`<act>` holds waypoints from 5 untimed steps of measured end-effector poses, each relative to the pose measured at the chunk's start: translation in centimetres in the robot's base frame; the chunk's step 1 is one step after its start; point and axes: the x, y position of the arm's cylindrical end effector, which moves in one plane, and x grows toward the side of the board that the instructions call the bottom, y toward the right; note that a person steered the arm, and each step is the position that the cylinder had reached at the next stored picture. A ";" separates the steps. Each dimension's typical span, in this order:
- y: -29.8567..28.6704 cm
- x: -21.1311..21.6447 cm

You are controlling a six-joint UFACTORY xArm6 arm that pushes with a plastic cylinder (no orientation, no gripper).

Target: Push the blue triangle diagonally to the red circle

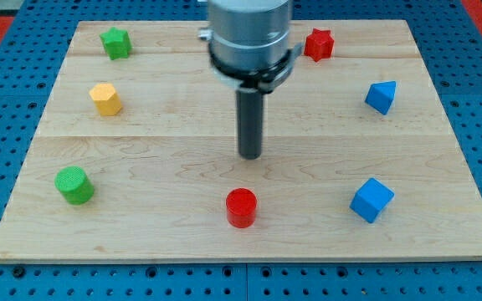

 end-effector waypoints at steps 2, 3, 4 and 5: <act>5.9 -8.8; 10.3 -11.9; 12.9 -14.5; 18.1 -15.0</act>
